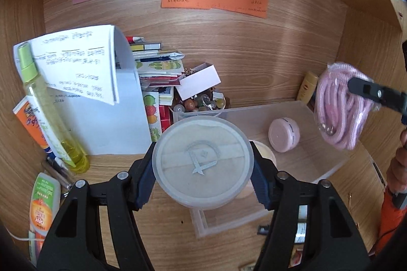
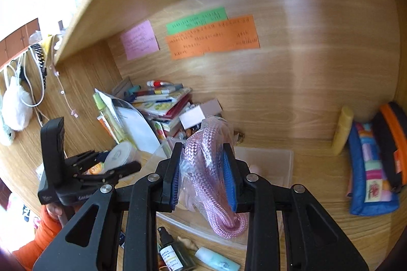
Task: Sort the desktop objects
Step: 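Carry the white tub and pink rope bag over the clear box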
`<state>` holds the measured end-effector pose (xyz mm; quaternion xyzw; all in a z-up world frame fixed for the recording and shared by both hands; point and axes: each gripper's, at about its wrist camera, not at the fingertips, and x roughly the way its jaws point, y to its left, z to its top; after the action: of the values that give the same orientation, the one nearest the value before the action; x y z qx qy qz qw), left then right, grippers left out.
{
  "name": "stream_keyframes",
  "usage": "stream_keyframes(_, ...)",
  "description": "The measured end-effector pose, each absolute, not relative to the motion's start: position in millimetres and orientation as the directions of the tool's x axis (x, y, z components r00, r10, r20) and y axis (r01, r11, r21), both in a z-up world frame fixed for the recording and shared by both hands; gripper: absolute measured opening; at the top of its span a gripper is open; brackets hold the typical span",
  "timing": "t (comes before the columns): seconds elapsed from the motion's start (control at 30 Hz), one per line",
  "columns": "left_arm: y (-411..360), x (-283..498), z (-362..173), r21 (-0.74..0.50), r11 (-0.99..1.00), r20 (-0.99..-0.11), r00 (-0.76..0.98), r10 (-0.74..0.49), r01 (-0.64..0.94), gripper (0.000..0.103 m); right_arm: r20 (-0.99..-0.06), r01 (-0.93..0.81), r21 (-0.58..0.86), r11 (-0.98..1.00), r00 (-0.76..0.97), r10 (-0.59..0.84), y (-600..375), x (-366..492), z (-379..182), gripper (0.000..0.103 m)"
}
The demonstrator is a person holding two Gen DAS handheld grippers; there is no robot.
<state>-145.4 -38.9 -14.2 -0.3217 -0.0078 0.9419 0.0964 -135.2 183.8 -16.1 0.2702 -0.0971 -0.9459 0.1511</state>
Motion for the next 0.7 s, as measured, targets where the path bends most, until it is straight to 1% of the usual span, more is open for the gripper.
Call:
stream_keyframes(0.3,-25.3,-198.9,-22.2,-0.086,-0.984,-0.640,-0.749,0.174,-0.154,0.065,-0.553,0.197,0.301,-0.933,-0.761,-0.339,189.3,-160.9,-51.0,0.026)
stream_keyframes(0.5,-16.5,-213.0,-42.0,-0.058,-0.990,-0.676,-0.724,0.134,-0.129,0.064,-0.590,0.174,0.269,-0.947,-0.748,-0.305,188.3,-165.6,-66.2,0.026)
stream_keyframes(0.7,-5.7,-206.8,-43.8,0.009,-0.992,-0.670,-0.737,0.089,-0.128,0.065,-0.625,0.162,0.237,-0.958,-0.730,-0.278,185.5,-166.2,-75.1,0.026)
